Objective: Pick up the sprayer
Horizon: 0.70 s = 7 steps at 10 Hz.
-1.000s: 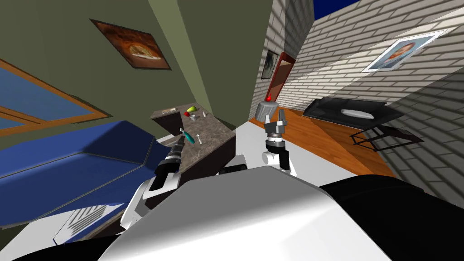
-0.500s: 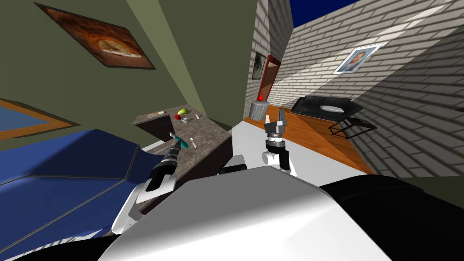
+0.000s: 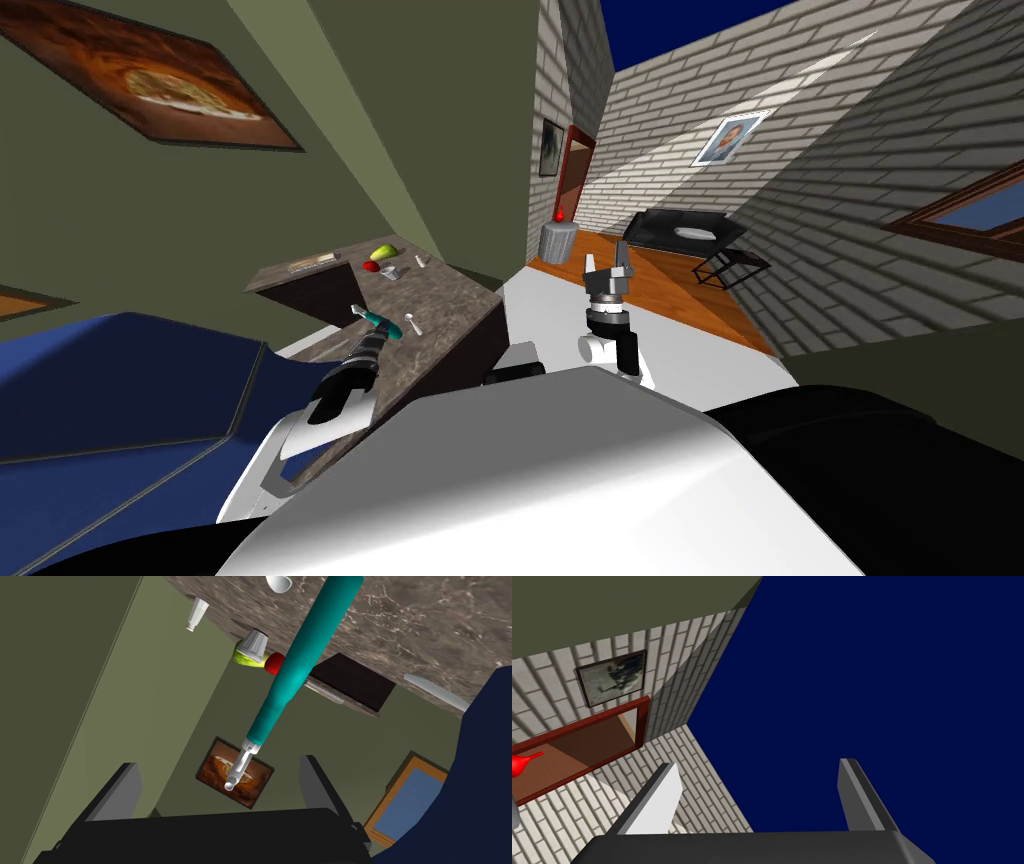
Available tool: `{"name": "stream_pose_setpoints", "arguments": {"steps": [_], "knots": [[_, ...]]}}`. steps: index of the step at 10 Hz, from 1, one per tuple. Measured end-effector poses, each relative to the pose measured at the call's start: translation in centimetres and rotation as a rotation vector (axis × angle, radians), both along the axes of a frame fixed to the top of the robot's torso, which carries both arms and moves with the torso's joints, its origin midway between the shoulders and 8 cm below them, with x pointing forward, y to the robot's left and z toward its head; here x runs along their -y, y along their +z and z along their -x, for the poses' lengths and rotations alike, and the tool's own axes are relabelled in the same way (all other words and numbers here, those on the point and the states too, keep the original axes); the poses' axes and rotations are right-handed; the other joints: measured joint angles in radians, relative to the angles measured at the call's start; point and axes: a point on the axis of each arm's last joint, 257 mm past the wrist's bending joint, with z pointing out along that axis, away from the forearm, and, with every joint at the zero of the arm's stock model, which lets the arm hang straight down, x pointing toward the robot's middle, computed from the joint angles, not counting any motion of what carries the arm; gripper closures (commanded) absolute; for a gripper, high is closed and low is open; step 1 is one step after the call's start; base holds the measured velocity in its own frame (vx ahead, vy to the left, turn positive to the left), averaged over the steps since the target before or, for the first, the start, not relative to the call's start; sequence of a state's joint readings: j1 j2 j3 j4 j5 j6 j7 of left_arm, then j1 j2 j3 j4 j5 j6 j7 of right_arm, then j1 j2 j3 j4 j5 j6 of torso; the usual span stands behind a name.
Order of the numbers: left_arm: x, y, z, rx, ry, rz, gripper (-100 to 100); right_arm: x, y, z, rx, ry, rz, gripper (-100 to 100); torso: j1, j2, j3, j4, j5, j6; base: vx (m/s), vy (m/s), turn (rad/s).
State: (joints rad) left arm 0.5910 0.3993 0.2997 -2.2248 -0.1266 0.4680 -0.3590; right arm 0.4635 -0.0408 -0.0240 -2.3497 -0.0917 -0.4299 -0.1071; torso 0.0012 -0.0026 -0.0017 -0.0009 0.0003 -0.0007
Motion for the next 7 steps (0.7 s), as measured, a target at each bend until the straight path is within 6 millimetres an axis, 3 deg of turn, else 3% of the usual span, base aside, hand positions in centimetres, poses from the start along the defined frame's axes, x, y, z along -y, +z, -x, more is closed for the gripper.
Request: {"name": "stream_pose_setpoints", "arguments": {"steps": [5,7], "knots": [[-4.8,-2.0,2.7,-0.137,0.123,-0.051,-100,0.0,0.0,0.0,0.0,0.0,0.0,0,0.0,0.0,0.0,0.0,0.0,0.001,0.01,0.011,-0.212],[-8.3,-3.3,5.7,-0.23,0.205,-0.079,-100,0.0,0.0,0.0,0.0,0.0,0.0,0,0.002,-0.001,0.0,0.0,0.0,0.0,0.003,0.025,-0.206]]}}
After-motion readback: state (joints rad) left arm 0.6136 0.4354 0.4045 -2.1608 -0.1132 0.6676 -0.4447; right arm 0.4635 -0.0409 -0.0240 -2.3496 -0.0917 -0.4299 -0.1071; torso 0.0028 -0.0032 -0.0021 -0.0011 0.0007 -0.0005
